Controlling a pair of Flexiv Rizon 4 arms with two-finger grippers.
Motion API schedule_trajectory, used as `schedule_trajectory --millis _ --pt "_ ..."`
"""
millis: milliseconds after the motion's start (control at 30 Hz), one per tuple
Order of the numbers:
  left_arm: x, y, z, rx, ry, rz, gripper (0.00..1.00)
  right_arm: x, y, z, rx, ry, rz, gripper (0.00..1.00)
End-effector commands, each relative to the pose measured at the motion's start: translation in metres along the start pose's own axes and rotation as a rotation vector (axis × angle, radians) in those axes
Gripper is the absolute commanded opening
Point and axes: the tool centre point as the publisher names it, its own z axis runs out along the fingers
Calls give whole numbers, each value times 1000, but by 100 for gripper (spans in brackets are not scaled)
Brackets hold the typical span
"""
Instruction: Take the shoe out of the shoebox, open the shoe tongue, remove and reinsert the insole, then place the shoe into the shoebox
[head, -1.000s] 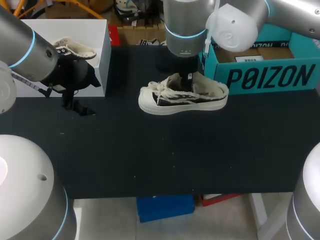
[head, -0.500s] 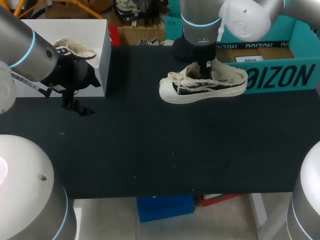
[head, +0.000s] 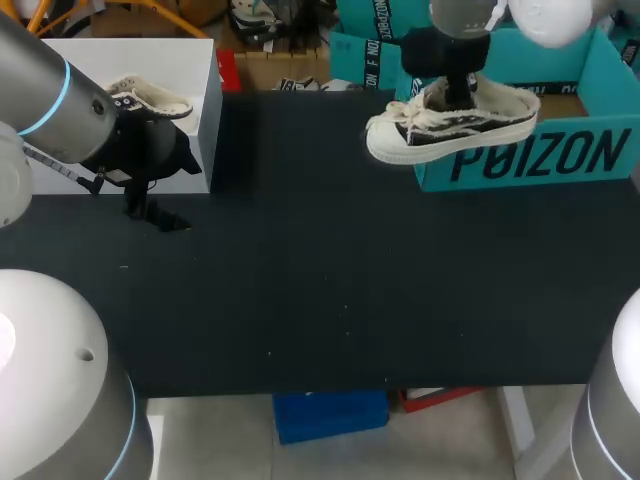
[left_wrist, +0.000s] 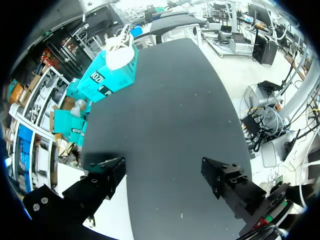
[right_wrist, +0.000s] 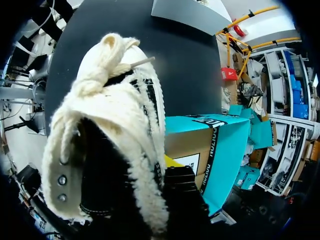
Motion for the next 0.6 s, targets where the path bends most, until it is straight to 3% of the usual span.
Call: schedule_trajectory --millis 33,200,367,600 --pt "1 1 1 2 -5 2 100 -23 -14 10 -23 26 -4 0" --pt "1 1 1 2 -5 2 100 -47 -38 23 -16 10 27 0" --pt "1 1 1 2 -5 2 100 -67 -54 20 -43 -40 84 0" --pt "1 1 1 2 -5 2 100 -88 -72 26 -6 -65 140 0"
